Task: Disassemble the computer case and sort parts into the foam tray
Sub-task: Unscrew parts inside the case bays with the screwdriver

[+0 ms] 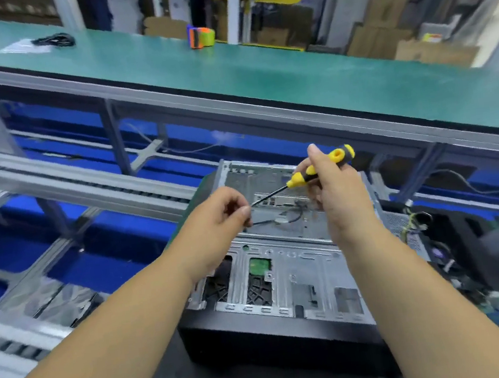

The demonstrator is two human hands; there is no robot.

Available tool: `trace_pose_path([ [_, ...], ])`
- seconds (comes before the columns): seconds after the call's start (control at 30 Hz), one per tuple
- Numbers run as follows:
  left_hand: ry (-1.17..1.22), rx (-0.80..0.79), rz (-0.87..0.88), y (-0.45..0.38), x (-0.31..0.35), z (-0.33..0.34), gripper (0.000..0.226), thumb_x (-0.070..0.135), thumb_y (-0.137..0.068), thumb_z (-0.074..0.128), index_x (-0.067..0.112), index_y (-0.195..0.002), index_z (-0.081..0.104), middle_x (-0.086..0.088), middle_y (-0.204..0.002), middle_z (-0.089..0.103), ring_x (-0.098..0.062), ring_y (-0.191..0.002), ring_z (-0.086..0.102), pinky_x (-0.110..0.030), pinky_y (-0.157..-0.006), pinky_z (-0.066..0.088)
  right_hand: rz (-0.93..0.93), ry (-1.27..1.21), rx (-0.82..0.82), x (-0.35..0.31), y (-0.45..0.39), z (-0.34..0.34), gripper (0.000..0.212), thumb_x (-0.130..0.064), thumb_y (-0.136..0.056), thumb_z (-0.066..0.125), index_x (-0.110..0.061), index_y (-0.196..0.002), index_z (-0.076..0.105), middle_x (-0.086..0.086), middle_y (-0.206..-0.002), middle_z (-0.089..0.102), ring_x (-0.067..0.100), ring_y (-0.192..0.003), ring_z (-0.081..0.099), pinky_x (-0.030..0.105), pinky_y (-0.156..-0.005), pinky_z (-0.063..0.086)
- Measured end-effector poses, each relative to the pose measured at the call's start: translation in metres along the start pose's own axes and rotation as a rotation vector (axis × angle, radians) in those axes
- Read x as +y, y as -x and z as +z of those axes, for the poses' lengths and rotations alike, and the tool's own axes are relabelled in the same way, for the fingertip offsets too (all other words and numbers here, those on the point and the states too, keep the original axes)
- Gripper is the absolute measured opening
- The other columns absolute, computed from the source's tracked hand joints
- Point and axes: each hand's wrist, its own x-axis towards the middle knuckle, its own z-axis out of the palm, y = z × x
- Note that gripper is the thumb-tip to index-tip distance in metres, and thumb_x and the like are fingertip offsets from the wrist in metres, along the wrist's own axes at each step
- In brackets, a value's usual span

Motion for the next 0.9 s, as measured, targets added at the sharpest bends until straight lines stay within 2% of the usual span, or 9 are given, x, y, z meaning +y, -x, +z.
trace_pose_path([
  [0.1,0.443,-0.069,-0.064,-0.016,0.012,0.019,0.021,0.003,-0.099,0.049,0.015,-0.085,0.058,0.008,-0.071,0.062,-0.008,-0.071,0.064,-0.024,-0.074,0.054,0.021,-0.160,0.039,-0.004,0.013,-0.031,0.034,-0.046,-0.092,0.057,-0.021,-0.075,0.072,-0.001,-0.063,0.058,0.009,-0.048,0.042,0.021,-0.048,0.035],
  [0.2,0.670,-0.198,-0.169,-0.021,0.025,0.042,0.021,0.000,-0.099,0.046,0.012,-0.086,0.058,0.005,-0.070,0.064,-0.007,-0.068,0.065,-0.017,-0.066,0.053,-0.102,-0.206,0.055,-0.002,0.036,-0.053,0.021,-0.035,-0.094,0.057,-0.021,-0.095,0.073,0.000,-0.080,0.068,0.011,-0.064,0.059,0.021,-0.056,0.046],
  [0.27,0.752,-0.318,-0.233,-0.019,0.031,0.057,0.017,0.002,-0.098,0.048,0.011,-0.089,0.059,0.005,-0.069,0.065,-0.007,-0.067,0.066,-0.016,-0.065,0.054,-0.184,-0.123,0.045,0.001,0.054,-0.065,0.023,-0.027,-0.097,0.054,-0.022,-0.115,0.067,0.004,-0.098,0.074,0.015,-0.081,0.066,0.023,-0.065,0.050],
  [0.33,0.808,-0.434,-0.308,-0.013,0.039,0.074,0.013,0.007,-0.097,0.051,0.011,-0.088,0.060,0.004,-0.070,0.064,-0.007,-0.065,0.065,-0.017,-0.065,0.054,-0.237,0.013,0.042,0.005,0.071,-0.076,0.026,-0.020,-0.099,0.054,-0.024,-0.123,0.063,0.008,-0.108,0.073,0.016,-0.089,0.066,0.024,-0.074,0.051],
  [0.47,0.780,-0.595,-0.406,0.002,0.053,0.113,0.013,0.022,-0.095,0.055,0.015,-0.085,0.062,0.006,-0.067,0.064,-0.003,-0.061,0.062,-0.017,-0.065,0.051,-0.271,0.169,0.007,0.013,0.096,-0.102,0.034,-0.009,-0.088,0.068,-0.030,-0.114,0.063,0.002,-0.104,0.071,0.013,-0.098,0.066,0.022,-0.083,0.050],
  [0.63,0.686,-0.611,-0.444,0.023,0.071,0.168,0.021,0.026,-0.095,0.059,0.017,-0.080,0.070,0.009,-0.062,0.060,-0.002,-0.059,0.059,-0.017,-0.063,0.046,-0.250,0.300,0.030,0.020,0.119,-0.153,0.037,-0.013,-0.080,0.074,-0.031,-0.109,0.061,0.004,-0.100,0.065,0.020,-0.094,0.063,0.040,-0.089,0.052],
  [0.73,0.640,-0.602,-0.456,0.036,0.086,0.204,0.015,0.029,-0.091,0.063,0.016,-0.083,0.066,0.007,-0.063,0.060,-0.001,-0.055,0.057,-0.014,-0.057,0.045,-0.273,0.321,0.039,0.021,0.133,-0.187,0.038,-0.005,-0.081,0.072,-0.029,-0.108,0.060,0.000,-0.095,0.065,0.015,-0.090,0.063,0.031,-0.084,0.053],
  [0.8,0.583,-0.590,-0.437,0.044,0.094,0.227,0.023,0.032,-0.088,0.066,0.018,-0.071,0.070,0.006,-0.064,0.062,-0.002,-0.054,0.058,-0.016,-0.059,0.047,-0.275,0.352,0.040,0.021,0.140,-0.210,0.037,-0.003,-0.082,0.071,-0.028,-0.107,0.059,-0.005,-0.093,0.065,0.012,-0.087,0.063,0.024,-0.081,0.052],
  [0.9,0.471,-0.569,-0.342,0.052,0.104,0.253,0.030,0.036,-0.091,0.064,0.022,-0.066,0.076,0.003,-0.066,0.067,-0.008,-0.061,0.064,-0.019,-0.063,0.052,-0.272,0.447,0.068,0.025,0.149,-0.246,0.036,-0.004,-0.084,0.072,-0.028,-0.107,0.058,-0.007,-0.091,0.064,0.013,-0.087,0.064,0.025,-0.082,0.052],
])
